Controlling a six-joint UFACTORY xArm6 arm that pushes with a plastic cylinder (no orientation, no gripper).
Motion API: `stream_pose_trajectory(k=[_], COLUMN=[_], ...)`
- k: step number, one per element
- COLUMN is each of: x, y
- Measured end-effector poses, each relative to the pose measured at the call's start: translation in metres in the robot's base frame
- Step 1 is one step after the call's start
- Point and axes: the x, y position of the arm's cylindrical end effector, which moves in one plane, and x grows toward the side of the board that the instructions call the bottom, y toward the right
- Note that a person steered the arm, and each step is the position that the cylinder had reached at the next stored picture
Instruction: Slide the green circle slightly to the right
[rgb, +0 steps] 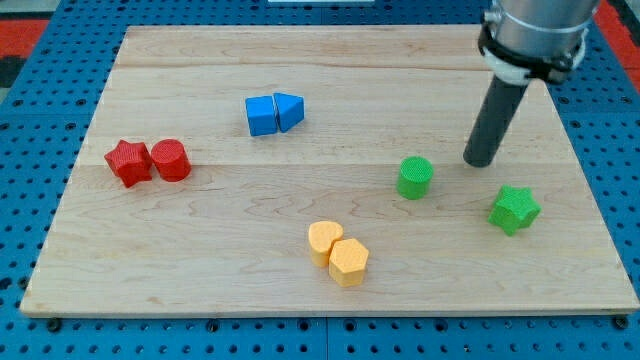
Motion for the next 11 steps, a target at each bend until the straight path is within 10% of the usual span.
stream_pose_trajectory(k=[2,6,11], x=[0.093,-0.001,0.034], y=[0.028,-0.106,-0.155])
